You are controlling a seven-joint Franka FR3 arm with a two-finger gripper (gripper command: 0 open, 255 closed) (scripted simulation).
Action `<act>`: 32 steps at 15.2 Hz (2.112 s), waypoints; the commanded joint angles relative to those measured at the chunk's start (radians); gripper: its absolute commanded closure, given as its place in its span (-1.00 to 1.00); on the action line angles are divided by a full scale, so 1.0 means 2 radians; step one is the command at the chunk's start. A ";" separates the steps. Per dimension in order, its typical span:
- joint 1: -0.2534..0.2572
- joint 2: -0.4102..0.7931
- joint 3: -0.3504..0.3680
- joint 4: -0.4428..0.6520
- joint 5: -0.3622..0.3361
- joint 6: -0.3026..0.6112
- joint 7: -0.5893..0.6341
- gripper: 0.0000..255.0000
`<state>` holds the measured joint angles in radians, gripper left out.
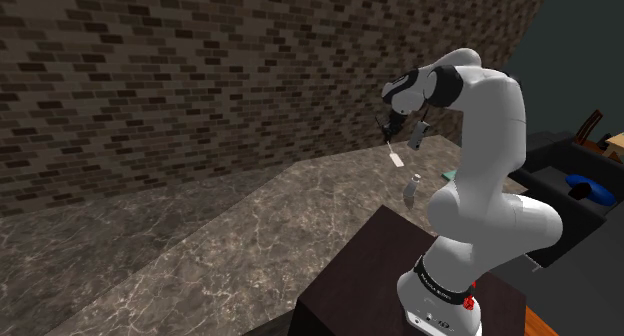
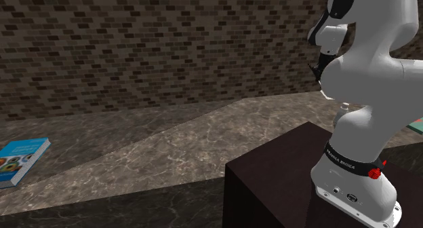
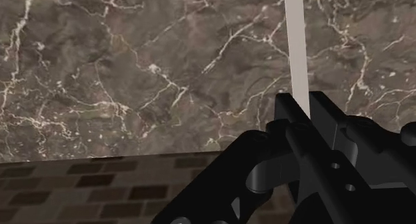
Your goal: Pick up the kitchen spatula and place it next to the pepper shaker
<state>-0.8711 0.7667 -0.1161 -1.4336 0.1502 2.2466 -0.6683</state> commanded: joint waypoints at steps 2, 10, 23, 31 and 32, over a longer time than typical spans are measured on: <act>-0.001 0.011 0.001 -0.003 0.002 0.014 -0.002 1.00; -0.004 0.047 0.005 0.002 0.006 0.045 -0.006 1.00; -0.008 0.114 0.011 0.029 0.011 0.085 -0.009 1.00; -0.008 0.114 0.011 0.029 0.011 0.085 -0.009 -1.00; -0.008 0.114 0.011 0.029 0.011 0.085 -0.009 -1.00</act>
<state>-0.8876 0.9945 -0.0932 -1.3761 0.1722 2.4173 -0.6873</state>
